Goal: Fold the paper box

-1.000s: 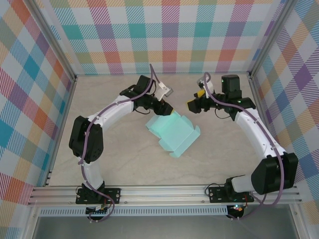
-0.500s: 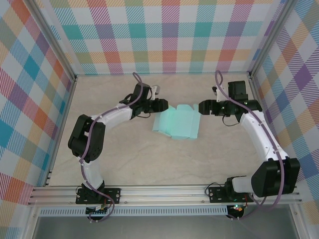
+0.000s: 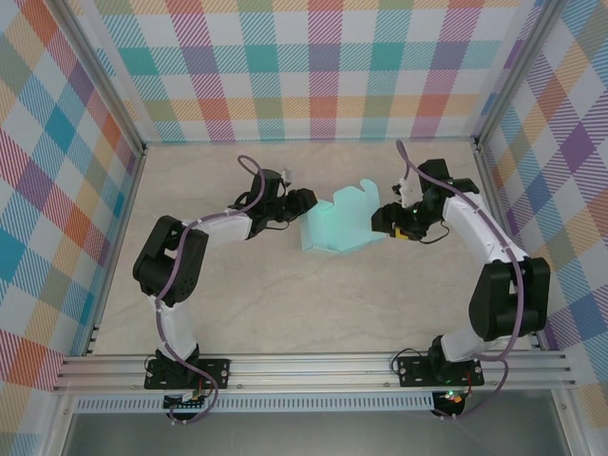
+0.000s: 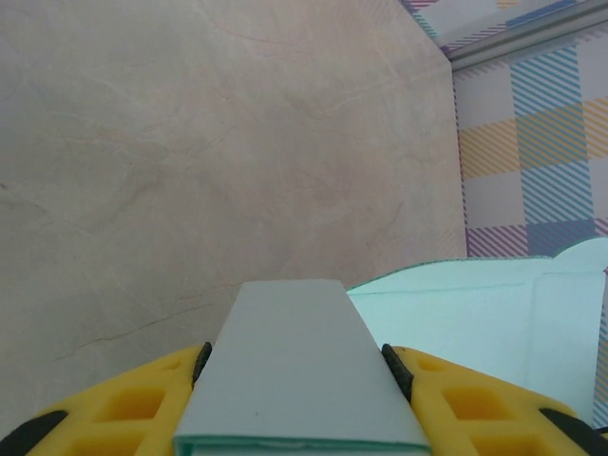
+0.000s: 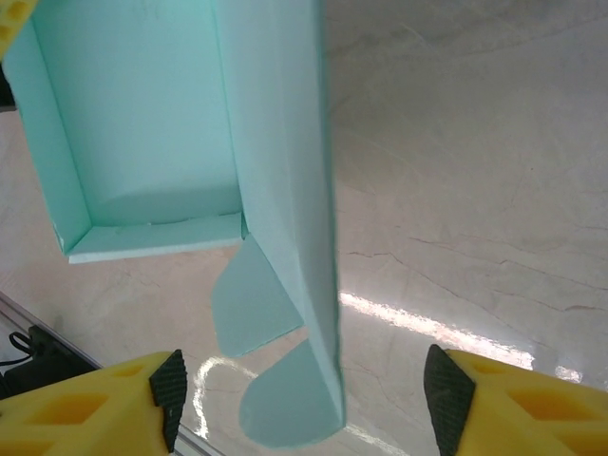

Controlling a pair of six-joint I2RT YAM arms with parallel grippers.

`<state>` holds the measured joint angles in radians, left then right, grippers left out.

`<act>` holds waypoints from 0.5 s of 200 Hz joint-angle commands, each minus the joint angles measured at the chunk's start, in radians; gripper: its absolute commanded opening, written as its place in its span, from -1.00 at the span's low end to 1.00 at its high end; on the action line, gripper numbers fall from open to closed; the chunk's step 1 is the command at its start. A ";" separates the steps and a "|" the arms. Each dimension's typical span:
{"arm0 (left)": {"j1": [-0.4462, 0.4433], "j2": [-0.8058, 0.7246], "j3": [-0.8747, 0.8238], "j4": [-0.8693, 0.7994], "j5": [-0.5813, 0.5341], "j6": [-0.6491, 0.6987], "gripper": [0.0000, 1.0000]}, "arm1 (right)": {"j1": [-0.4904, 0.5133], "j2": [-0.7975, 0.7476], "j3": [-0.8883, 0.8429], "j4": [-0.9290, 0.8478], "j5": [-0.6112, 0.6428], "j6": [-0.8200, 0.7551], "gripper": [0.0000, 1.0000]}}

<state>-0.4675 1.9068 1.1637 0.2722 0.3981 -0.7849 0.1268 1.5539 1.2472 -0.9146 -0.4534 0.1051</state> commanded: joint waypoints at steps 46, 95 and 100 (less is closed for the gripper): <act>0.003 -0.006 -0.058 0.107 -0.007 -0.039 -0.19 | 0.005 0.124 0.172 -0.066 -0.035 -0.071 -0.13; -0.001 0.001 -0.102 0.167 -0.017 -0.047 -0.16 | 0.013 0.198 0.263 -0.110 -0.001 -0.129 -0.56; -0.001 0.001 -0.106 0.173 -0.018 -0.049 -0.15 | 0.015 0.205 0.269 -0.114 0.001 -0.137 -0.61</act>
<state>-0.4686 1.9072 1.0782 0.3614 0.3962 -0.8207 0.1318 1.7271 1.4708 -0.9730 -0.4541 0.0208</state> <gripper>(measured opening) 0.423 0.237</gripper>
